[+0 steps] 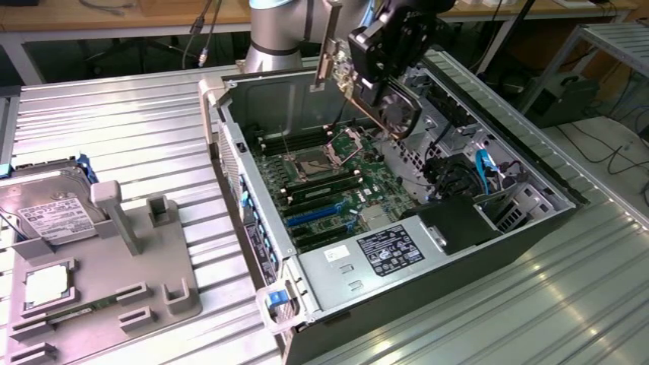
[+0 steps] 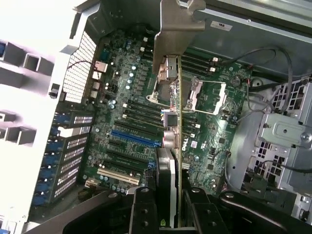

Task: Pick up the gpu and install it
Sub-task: 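Insert the gpu into the slot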

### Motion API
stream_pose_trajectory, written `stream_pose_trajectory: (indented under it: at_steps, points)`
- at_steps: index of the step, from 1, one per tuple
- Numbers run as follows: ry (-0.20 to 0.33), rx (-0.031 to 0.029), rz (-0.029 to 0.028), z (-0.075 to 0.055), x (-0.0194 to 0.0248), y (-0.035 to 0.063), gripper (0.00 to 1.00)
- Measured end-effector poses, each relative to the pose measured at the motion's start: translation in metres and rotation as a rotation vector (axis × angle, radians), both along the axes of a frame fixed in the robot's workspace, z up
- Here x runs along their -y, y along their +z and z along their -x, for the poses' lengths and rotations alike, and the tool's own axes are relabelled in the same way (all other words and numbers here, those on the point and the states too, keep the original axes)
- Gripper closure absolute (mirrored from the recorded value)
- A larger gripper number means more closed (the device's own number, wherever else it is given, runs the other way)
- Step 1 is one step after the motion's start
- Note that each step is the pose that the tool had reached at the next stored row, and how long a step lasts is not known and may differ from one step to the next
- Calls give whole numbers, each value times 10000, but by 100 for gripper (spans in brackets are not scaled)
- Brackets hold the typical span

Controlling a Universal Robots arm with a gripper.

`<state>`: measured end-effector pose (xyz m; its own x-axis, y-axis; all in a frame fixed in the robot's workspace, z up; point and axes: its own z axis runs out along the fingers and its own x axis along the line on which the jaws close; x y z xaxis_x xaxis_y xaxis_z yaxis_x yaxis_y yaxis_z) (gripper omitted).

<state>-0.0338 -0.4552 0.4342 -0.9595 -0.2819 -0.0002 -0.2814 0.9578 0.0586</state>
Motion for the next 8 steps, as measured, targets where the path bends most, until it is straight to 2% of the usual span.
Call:
stream_pose_trajectory:
  at_steps: [8]
  points:
    - [651,-1,1,0,0,0,72]
